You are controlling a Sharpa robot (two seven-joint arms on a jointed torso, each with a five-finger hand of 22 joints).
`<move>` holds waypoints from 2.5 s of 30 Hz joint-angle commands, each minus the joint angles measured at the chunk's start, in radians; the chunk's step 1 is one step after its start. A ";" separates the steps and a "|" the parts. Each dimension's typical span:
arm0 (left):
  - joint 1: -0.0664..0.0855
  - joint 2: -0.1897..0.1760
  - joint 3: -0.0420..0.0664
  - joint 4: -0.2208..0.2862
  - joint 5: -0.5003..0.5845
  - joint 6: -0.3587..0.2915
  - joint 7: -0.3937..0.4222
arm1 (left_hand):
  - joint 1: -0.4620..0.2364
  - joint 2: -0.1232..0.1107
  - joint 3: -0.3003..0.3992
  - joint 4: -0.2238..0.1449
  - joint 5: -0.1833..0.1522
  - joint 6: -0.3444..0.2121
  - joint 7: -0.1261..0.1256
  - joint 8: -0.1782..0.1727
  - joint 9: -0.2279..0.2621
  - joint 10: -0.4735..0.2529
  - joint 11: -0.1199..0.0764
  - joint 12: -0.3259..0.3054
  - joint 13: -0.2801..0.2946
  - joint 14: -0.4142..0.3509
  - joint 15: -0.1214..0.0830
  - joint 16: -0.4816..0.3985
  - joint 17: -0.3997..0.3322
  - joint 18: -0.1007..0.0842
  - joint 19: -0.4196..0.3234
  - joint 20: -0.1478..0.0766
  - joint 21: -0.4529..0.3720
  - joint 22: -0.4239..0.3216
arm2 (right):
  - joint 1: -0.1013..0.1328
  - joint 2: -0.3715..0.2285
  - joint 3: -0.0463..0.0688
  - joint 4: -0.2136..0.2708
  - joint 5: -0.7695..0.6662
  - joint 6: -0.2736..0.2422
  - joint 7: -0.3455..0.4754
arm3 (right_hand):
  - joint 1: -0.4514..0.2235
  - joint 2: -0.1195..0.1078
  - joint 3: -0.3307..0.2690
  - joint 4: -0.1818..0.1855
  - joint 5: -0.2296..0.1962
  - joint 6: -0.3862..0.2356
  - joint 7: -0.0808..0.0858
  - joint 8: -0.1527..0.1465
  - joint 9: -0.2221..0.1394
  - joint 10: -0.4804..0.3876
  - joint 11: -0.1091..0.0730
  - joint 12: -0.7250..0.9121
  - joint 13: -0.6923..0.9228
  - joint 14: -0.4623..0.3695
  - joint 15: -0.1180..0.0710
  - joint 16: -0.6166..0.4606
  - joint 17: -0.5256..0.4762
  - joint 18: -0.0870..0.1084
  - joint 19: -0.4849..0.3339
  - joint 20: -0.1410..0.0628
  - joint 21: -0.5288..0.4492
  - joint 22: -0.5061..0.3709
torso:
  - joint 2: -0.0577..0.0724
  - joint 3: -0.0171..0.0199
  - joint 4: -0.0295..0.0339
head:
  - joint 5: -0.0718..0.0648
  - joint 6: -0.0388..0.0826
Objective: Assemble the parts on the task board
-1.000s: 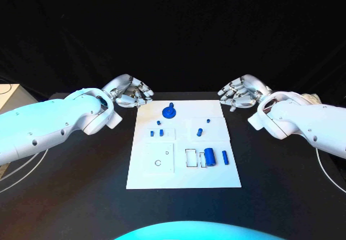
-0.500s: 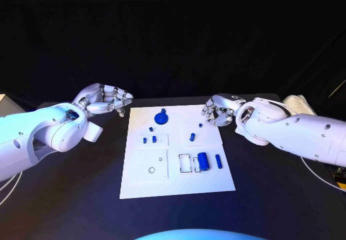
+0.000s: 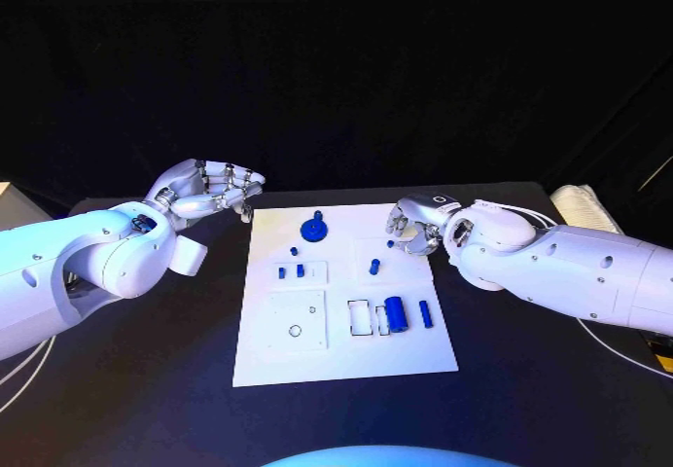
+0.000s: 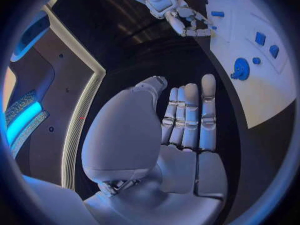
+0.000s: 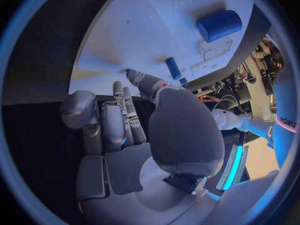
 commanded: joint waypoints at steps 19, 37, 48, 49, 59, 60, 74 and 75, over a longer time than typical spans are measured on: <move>0.001 0.001 0.001 0.008 0.030 -0.001 0.018 | 0.001 -0.006 0.010 0.000 -0.008 -0.020 0.007 -0.010 0.002 -0.005 0.005 -0.013 -0.003 0.008 0.009 -0.005 0.007 0.013 0.010 0.000 -0.004 -0.002 | -0.025 0.033 -0.001 -0.016 -0.059 0.025 -0.031 | 0.005 0.038 0.046 -0.002 -0.028 0.042 -0.012 0.022 0.024 0.039 -0.016 0.012 0.007 0.052 -0.004 0.060 0.037 -0.016 0.006 0.002 0.071 0.083 | -0.001 0.0009 -0.0001 | 0.007 -0.008; 0.001 0.001 0.001 0.010 0.030 -0.001 0.014 | 0.004 -0.007 0.011 -0.002 -0.009 -0.023 0.009 -0.010 0.003 -0.007 0.006 -0.015 -0.003 0.009 0.010 -0.006 0.008 0.013 0.011 0.001 -0.004 -0.002 | -0.043 0.055 -0.003 -0.040 -0.068 0.047 -0.052 | 0.009 0.067 0.068 -0.008 -0.026 0.066 -0.018 0.042 0.042 0.066 -0.023 0.017 0.010 0.051 -0.011 0.074 0.042 -0.017 0.003 -0.003 0.088 0.105 | -0.001 0.0012 -0.0004 | 0.010 -0.016; 0.001 0.003 0.001 0.007 0.032 0.001 0.013 | 0.005 -0.007 0.012 -0.002 -0.009 -0.024 0.009 -0.010 0.003 -0.008 0.006 -0.016 -0.003 0.010 0.010 -0.006 0.009 0.013 0.012 0.001 -0.004 -0.002 | -0.047 0.047 -0.003 -0.030 -0.083 -0.041 -0.082 | 0.033 0.109 0.120 -0.049 -0.029 0.087 -0.025 0.071 0.075 0.119 -0.038 0.026 0.020 0.049 -0.025 0.088 0.044 -0.024 0.010 -0.016 0.134 0.162 | -0.003 0.0009 -0.0009 | 0.009 -0.017; 0.001 0.003 0.001 0.006 0.032 0.001 0.013 | 0.007 -0.007 0.013 -0.003 -0.009 -0.025 0.010 -0.010 0.004 -0.009 0.007 -0.017 -0.003 0.010 0.010 -0.006 0.010 0.013 0.012 0.001 -0.004 -0.002 | -0.047 0.045 -0.003 -0.028 -0.081 -0.054 -0.080 | 0.032 0.109 0.121 -0.050 -0.029 0.087 -0.025 0.072 0.075 0.120 -0.038 0.026 0.020 0.049 -0.026 0.088 0.043 -0.025 0.011 -0.016 0.136 0.164 | -0.003 0.0011 -0.0007 | 0.010 -0.017; 0.001 0.006 0.001 -0.005 0.040 0.002 0.013 | 0.009 -0.007 0.014 -0.004 -0.009 -0.026 0.010 -0.010 0.005 -0.011 0.008 -0.018 -0.004 0.011 0.011 -0.006 0.011 0.013 0.013 0.001 -0.004 -0.002 | -0.046 0.021 0.001 0.001 -0.047 -0.164 -0.054 | 0.030 0.108 0.124 -0.054 -0.034 0.088 -0.025 0.074 0.079 0.121 -0.038 0.025 0.021 0.048 -0.026 0.088 0.043 -0.025 0.011 -0.017 0.139 0.168 | -0.003 0.0004 -0.0009 | 0.012 -0.013; 0.001 0.006 0.001 -0.006 0.040 0.002 0.013 | 0.009 -0.007 0.014 -0.004 -0.009 -0.026 0.010 -0.010 0.005 -0.011 0.008 -0.018 -0.004 0.011 0.011 -0.006 0.011 0.013 0.013 0.001 -0.004 -0.002 | -0.045 0.017 0.003 0.007 -0.042 -0.170 -0.052 | 0.030 0.108 0.124 -0.054 -0.034 0.088 -0.025 0.074 0.079 0.121 -0.038 0.025 0.021 0.048 -0.026 0.089 0.044 -0.025 0.011 -0.017 0.140 0.169 | -0.004 0.0001 -0.0009 | 0.011 -0.012; 0.001 0.014 0.001 -0.018 0.046 0.004 0.010 | 0.011 -0.008 0.015 -0.005 -0.009 -0.028 0.011 -0.010 0.005 -0.014 0.009 -0.021 -0.004 0.011 0.012 -0.006 0.013 0.013 0.014 0.002 -0.004 -0.002 | -0.024 -0.065 0.019 0.167 0.016 -0.197 -0.030 | 0.027 0.106 0.125 -0.055 -0.035 0.088 -0.025 0.075 0.081 0.122 -0.038 0.024 0.021 0.049 -0.026 0.091 0.045 -0.026 0.011 -0.017 0.141 0.171 | -0.002 0.0011 -0.0022 | 0.017 -0.011; 0.001 0.015 0.001 -0.019 0.046 0.004 0.010 | 0.011 -0.008 0.015 -0.005 -0.009 -0.028 0.011 -0.010 0.005 -0.014 0.009 -0.021 -0.004 0.011 0.012 -0.006 0.013 0.013 0.014 0.002 -0.004 -0.002 | -0.025 -0.066 0.020 0.182 0.017 -0.196 -0.030 | 0.027 0.106 0.125 -0.055 -0.035 0.088 -0.025 0.075 0.081 0.122 -0.038 0.024 0.021 0.049 -0.026 0.091 0.045 -0.026 0.011 -0.017 0.141 0.171 | -0.003 0.0012 -0.0026 | 0.019 -0.011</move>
